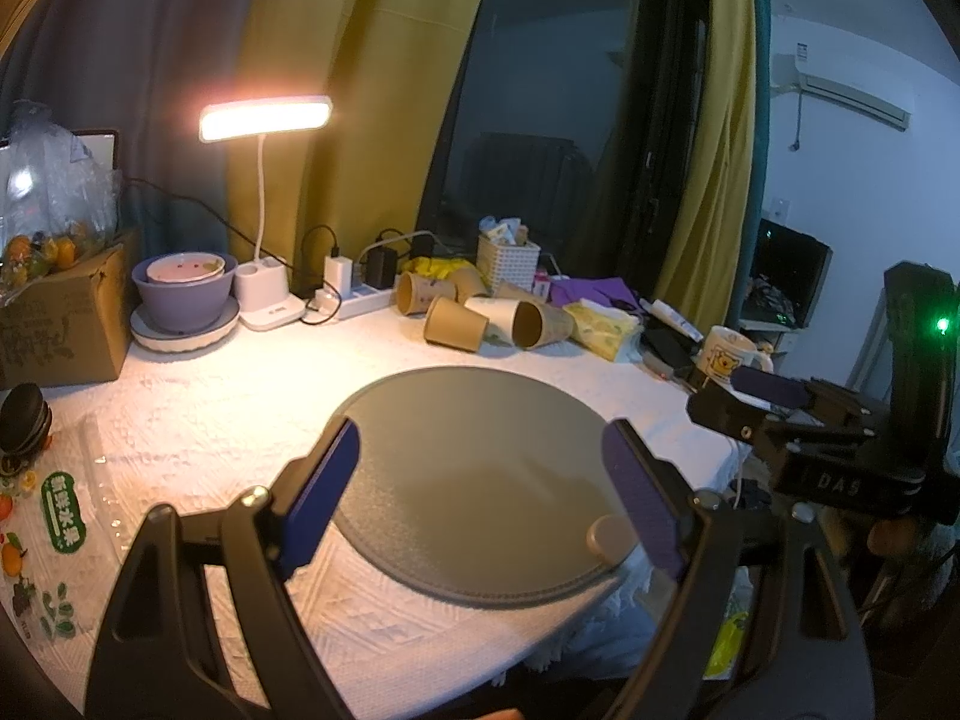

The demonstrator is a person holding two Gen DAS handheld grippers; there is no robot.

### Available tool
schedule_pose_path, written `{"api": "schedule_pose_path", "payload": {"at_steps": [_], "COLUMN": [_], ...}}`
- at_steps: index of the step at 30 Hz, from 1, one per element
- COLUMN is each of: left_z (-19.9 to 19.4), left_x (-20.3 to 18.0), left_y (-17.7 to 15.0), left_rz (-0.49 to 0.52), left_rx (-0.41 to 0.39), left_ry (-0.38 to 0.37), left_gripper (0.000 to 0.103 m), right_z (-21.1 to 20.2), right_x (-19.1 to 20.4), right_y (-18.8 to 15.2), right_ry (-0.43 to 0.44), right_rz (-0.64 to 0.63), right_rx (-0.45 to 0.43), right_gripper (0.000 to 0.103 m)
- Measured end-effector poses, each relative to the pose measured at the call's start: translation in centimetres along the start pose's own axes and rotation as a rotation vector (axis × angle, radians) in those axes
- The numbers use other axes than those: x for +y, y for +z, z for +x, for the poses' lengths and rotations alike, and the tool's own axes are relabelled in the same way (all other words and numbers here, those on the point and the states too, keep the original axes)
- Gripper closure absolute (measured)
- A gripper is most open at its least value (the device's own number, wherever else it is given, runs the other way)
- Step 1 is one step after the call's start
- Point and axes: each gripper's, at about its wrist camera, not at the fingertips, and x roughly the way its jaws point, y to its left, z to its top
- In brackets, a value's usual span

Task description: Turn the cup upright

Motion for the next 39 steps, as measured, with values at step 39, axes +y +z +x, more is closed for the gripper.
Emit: {"api": "schedule_pose_path", "payload": {"at_steps": [39], "left_z": [0.31], "left_x": [-0.77], "left_y": [0.06], "left_rz": [0.015], "left_rx": [0.005], "left_ry": [-0.007], "left_gripper": [0.019], "right_z": [-0.16], "right_x": [0.02], "right_y": [0.44], "right_ry": [-0.008], "right_rz": [-0.002], "right_rx": [-0.005], "right_gripper": [0.028]}}
